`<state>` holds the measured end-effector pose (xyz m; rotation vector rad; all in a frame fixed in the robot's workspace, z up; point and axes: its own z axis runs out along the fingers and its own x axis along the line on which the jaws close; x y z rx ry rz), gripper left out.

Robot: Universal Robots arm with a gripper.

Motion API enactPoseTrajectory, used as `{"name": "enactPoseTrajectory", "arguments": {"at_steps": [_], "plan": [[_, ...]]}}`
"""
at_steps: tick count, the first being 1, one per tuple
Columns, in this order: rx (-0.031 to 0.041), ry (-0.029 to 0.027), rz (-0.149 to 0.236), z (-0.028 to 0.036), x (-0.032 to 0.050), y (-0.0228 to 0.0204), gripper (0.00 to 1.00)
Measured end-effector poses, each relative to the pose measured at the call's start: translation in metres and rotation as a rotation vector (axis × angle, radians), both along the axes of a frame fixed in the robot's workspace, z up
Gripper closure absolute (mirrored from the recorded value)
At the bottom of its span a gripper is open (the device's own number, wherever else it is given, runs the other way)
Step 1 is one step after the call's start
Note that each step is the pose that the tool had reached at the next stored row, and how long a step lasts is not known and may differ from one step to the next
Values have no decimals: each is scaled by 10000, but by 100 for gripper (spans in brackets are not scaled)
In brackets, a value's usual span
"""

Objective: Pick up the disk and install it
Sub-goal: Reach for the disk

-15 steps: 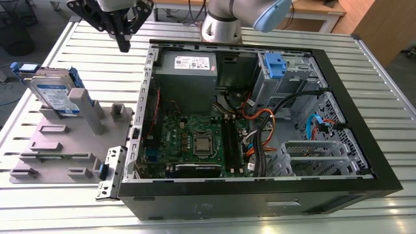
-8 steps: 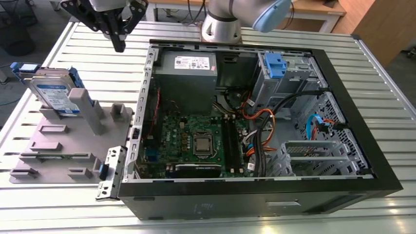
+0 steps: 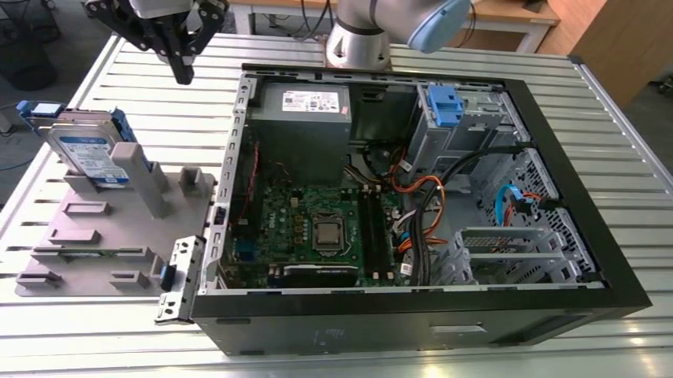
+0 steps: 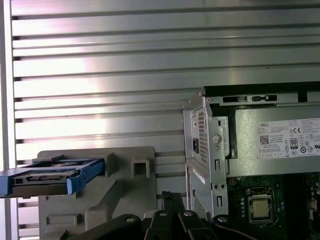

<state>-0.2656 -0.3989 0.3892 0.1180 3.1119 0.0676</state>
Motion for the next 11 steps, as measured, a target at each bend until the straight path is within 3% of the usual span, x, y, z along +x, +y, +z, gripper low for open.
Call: {"name": "enactPoseTrajectory", "arguments": {"at_steps": [11], "plan": [[1,0,1,-7,-176,0,89]]}}
